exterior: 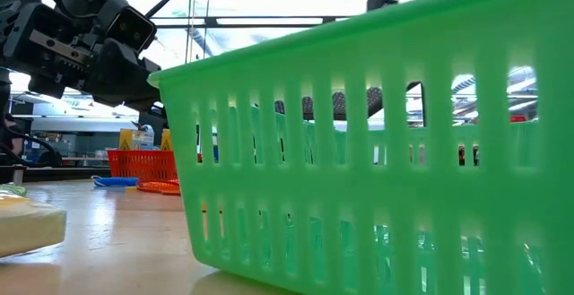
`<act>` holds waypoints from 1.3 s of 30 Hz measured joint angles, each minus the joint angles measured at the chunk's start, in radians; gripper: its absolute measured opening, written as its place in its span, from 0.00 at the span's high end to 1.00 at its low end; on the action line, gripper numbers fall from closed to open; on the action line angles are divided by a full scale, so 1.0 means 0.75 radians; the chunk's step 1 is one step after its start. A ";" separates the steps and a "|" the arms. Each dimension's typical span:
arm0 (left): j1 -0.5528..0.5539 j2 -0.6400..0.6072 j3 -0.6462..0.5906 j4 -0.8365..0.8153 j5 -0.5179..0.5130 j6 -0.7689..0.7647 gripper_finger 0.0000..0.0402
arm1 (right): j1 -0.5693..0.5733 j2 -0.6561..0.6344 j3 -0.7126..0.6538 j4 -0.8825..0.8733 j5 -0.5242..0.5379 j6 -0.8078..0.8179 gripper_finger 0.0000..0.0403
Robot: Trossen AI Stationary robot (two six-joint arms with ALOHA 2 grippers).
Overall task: Pick & Place Office Desk Supplies
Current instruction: Put the green spring keychain into the black basket
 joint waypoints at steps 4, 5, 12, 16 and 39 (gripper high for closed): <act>-0.003 0.000 0.000 -0.002 0.024 0.001 0.98 | -0.147 0.000 0.000 -0.004 0.000 -0.042 1.00; -0.008 0.000 0.000 -0.002 0.026 0.001 0.98 | -0.182 0.000 0.000 -0.004 0.000 -0.052 1.00; -0.034 0.000 0.000 -0.002 0.029 0.017 0.98 | -0.417 0.000 0.000 -0.004 0.000 -0.009 1.00; -0.045 0.000 0.000 -0.002 0.023 0.018 0.98 | -0.534 0.000 0.000 -0.004 0.000 0.003 1.00; -0.052 0.000 0.000 -0.001 0.024 0.006 0.98 | -0.941 0.000 -0.002 -0.017 0.000 -0.238 1.00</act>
